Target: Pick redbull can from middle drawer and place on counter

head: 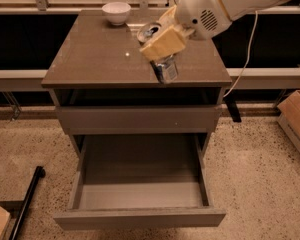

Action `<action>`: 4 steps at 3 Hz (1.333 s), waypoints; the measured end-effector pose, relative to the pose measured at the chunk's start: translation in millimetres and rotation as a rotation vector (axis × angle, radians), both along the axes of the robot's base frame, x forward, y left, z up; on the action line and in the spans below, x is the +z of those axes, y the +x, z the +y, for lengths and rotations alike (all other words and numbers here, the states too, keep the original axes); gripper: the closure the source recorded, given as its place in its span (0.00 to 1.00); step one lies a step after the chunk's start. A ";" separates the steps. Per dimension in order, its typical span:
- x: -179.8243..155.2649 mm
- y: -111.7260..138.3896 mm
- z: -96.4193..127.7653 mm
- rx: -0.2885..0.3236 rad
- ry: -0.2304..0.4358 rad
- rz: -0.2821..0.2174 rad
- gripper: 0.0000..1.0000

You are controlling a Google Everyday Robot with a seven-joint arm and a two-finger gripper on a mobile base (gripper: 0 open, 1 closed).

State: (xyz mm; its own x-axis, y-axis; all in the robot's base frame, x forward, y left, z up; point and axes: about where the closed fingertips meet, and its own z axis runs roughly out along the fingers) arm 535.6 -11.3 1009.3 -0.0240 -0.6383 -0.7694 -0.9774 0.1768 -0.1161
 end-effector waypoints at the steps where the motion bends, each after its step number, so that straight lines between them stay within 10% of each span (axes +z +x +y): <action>1: -1.7 -0.7 0.6 0.001 -0.002 0.003 1.00; 4: 4.5 101.4 -14.2 -0.238 0.199 -0.111 1.00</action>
Offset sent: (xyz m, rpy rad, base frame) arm 0.0421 -0.0080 0.0077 0.1754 -0.1155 -0.1433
